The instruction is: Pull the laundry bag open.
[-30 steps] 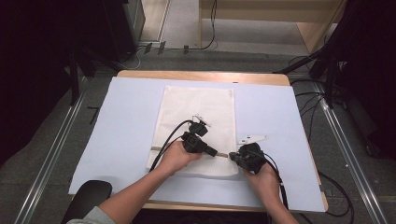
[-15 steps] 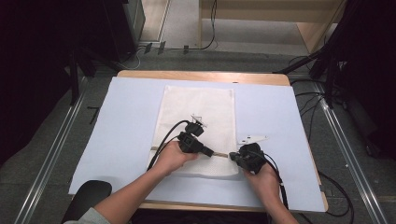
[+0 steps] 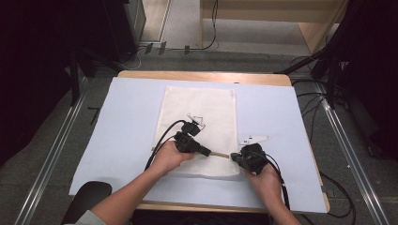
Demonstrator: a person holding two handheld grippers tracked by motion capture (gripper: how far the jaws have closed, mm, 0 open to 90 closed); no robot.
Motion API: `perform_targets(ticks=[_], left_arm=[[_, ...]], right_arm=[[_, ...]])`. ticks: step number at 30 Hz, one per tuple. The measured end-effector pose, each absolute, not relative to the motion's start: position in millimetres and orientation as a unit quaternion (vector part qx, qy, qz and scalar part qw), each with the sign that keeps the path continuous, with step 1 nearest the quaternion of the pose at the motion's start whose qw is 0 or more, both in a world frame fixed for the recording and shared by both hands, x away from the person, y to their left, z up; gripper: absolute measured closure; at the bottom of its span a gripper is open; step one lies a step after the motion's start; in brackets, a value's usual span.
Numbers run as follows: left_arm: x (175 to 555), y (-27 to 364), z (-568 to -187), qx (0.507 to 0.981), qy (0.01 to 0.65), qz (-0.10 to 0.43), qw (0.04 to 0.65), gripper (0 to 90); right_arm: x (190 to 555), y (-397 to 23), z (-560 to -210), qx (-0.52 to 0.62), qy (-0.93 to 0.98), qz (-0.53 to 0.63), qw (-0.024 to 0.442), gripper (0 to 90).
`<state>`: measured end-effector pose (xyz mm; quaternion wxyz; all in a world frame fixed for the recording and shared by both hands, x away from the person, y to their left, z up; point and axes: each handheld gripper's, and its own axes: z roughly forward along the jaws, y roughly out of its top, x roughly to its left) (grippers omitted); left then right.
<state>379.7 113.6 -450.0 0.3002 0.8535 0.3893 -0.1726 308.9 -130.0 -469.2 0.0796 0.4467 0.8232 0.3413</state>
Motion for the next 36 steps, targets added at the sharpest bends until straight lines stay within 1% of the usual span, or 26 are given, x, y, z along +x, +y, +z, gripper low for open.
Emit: perform_targets(ticks=[12, 21, 26, 36], left_arm=[[380, 117, -452, 0.850, 0.391, -0.186, 0.302, 89.8], [379, 117, -452, 0.849, 0.396, -0.173, 0.303, 89.9], [380, 114, -456, 0.845, 0.399, -0.185, 0.304, 89.6], [377, 104, -459, 0.850, 0.395, -0.171, 0.303, 87.4]], right_arm=[[310, -131, -469, 0.446, 0.823, 0.343, 0.075, 90.0], [309, -132, -469, 0.446, 0.823, 0.343, 0.077, 90.0], [309, -130, -469, 0.450, 0.822, 0.340, 0.077, 90.0], [309, -130, -469, 0.447, 0.823, 0.339, 0.082, 90.0]])
